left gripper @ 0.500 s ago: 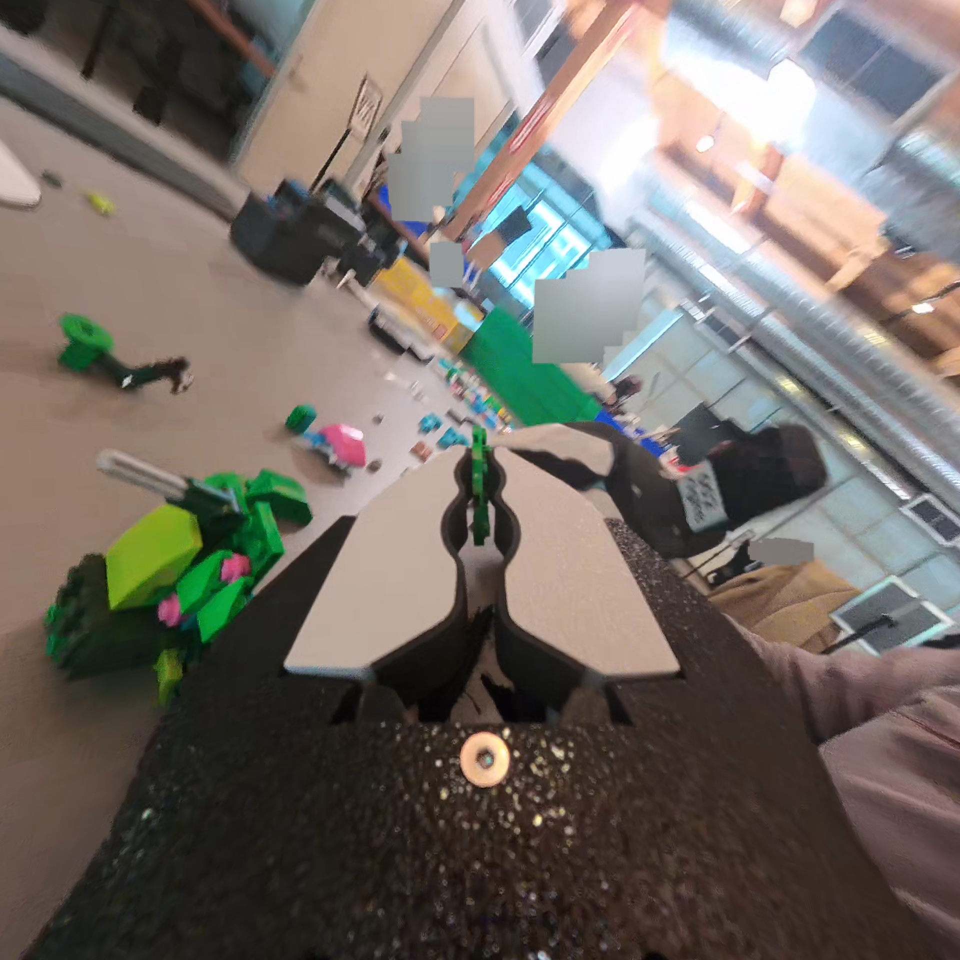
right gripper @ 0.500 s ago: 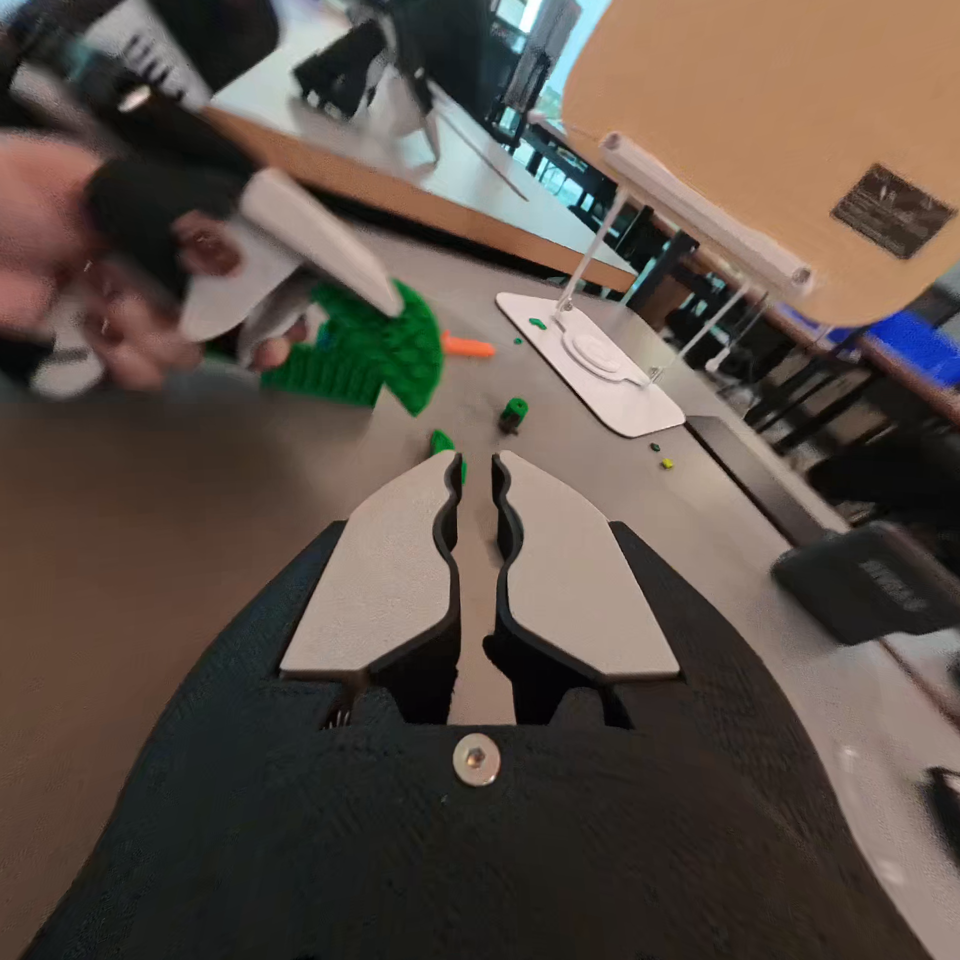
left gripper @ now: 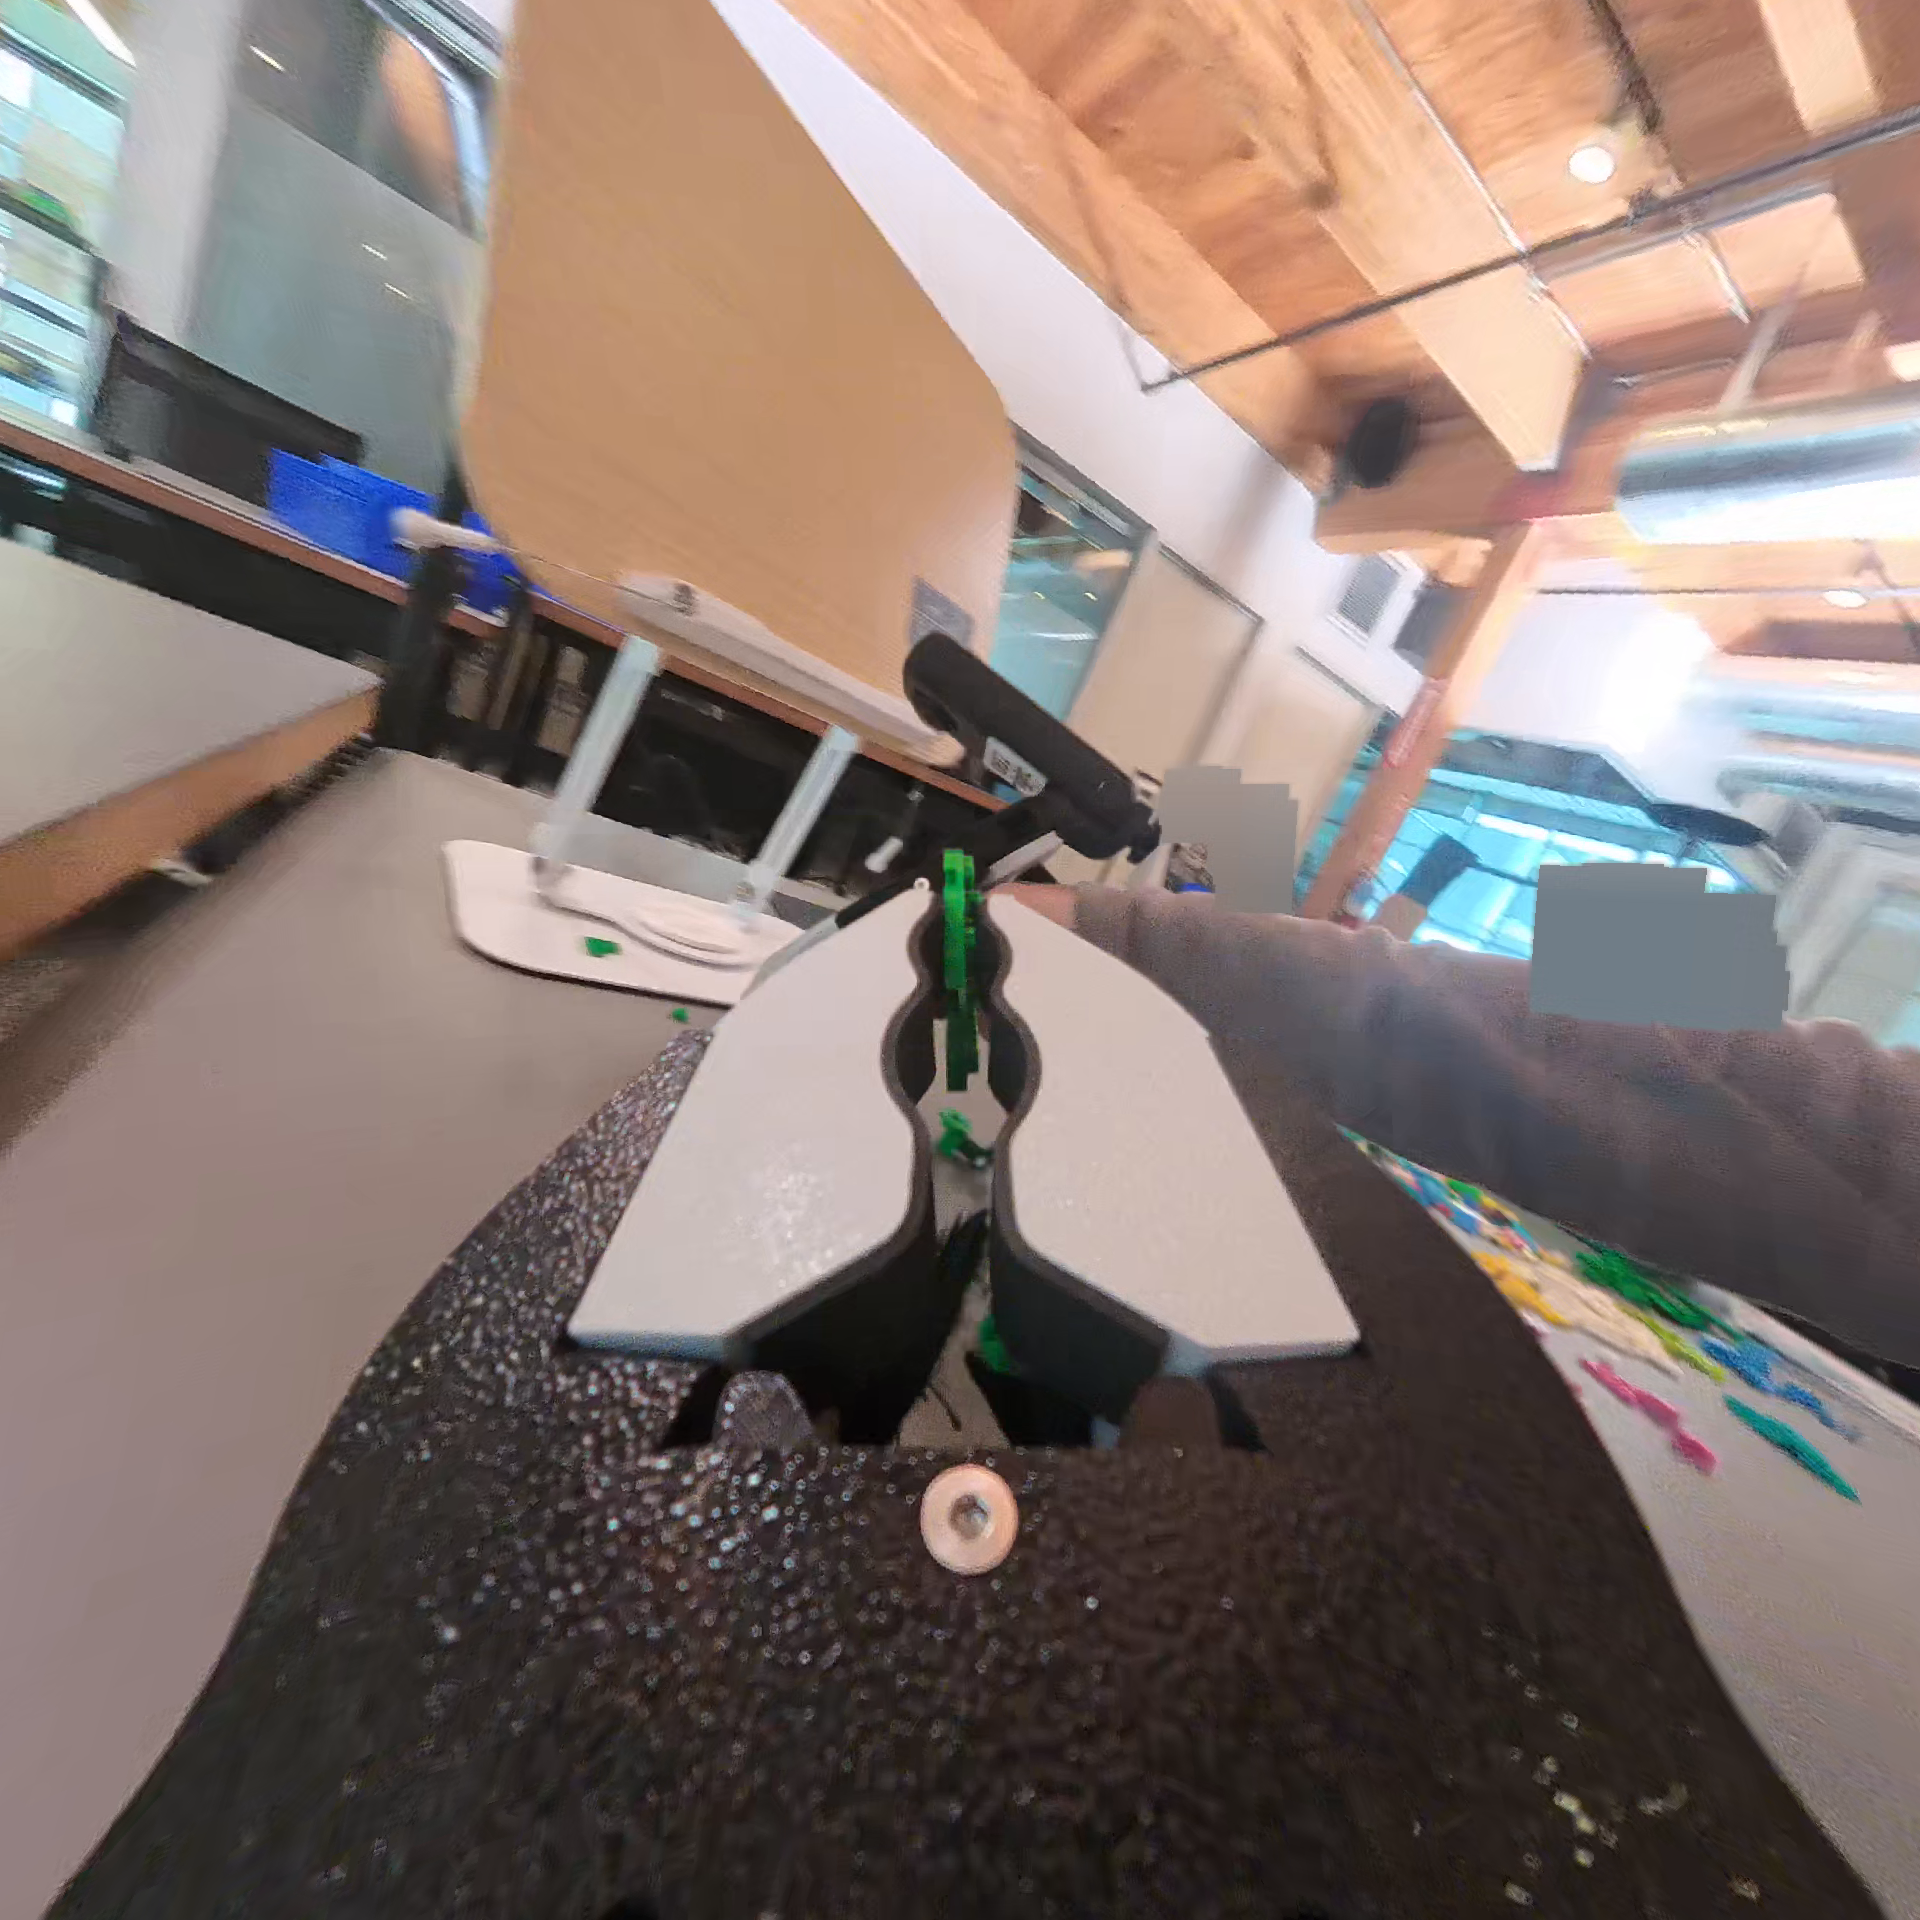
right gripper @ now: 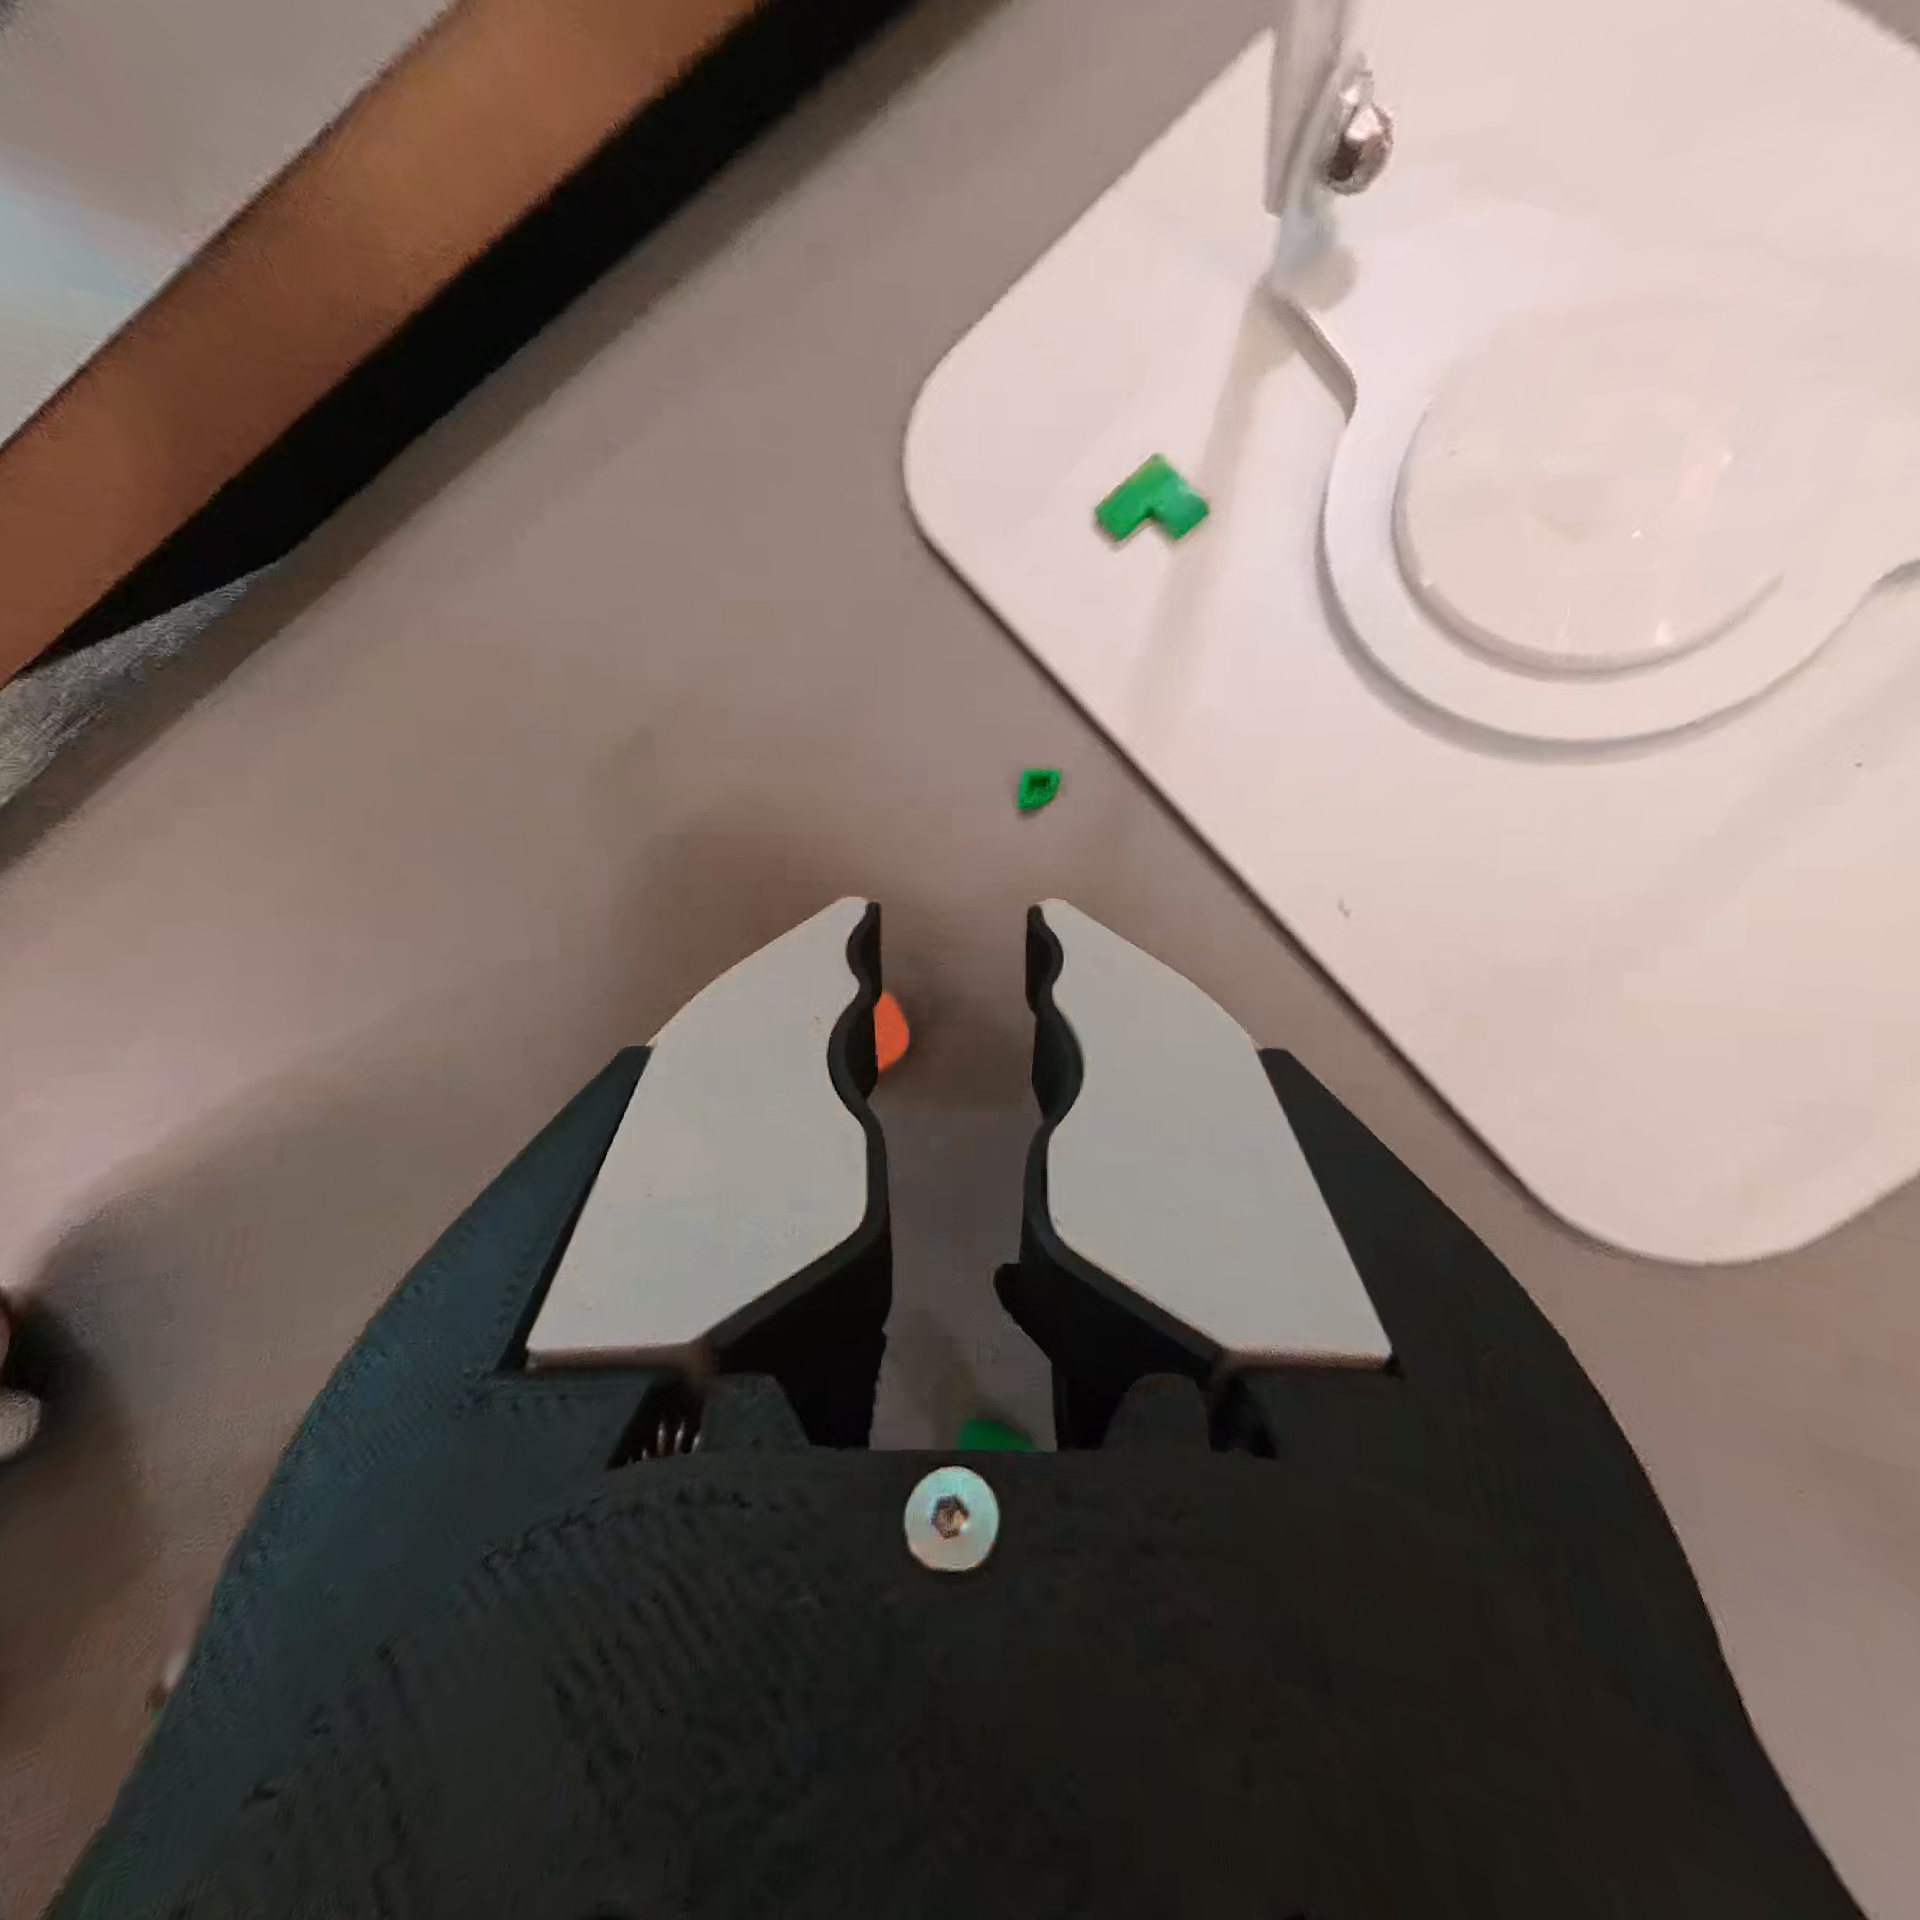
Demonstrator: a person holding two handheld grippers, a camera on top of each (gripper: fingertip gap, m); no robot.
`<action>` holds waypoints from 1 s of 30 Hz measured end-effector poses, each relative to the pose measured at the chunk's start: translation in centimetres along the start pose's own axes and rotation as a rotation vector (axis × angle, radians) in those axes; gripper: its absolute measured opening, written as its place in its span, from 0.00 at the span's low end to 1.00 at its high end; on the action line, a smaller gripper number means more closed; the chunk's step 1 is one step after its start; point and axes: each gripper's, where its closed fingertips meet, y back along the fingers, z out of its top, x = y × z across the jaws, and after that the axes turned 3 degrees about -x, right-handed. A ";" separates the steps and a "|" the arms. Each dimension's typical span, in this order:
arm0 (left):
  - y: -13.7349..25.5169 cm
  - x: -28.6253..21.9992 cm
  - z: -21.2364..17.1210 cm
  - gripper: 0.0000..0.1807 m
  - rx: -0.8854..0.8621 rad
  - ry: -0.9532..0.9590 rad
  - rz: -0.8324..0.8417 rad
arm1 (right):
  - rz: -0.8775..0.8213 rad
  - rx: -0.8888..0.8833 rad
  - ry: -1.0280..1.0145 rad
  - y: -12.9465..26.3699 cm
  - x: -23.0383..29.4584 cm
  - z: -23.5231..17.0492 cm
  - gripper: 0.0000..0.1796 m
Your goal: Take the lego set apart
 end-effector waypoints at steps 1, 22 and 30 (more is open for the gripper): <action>0.3 0.5 0.4 0.02 -0.023 0.012 0.011 | -0.013 0.027 -0.024 -0.8 -0.2 0.4 0.14; -0.8 0.1 -1.6 0.02 0.053 0.064 -0.013 | -0.159 0.027 0.155 2.0 -2.8 0.9 0.03; -1.8 -0.2 -3.4 0.02 0.182 0.059 0.093 | -0.303 -0.203 0.053 24.0 -7.2 -12.2 0.03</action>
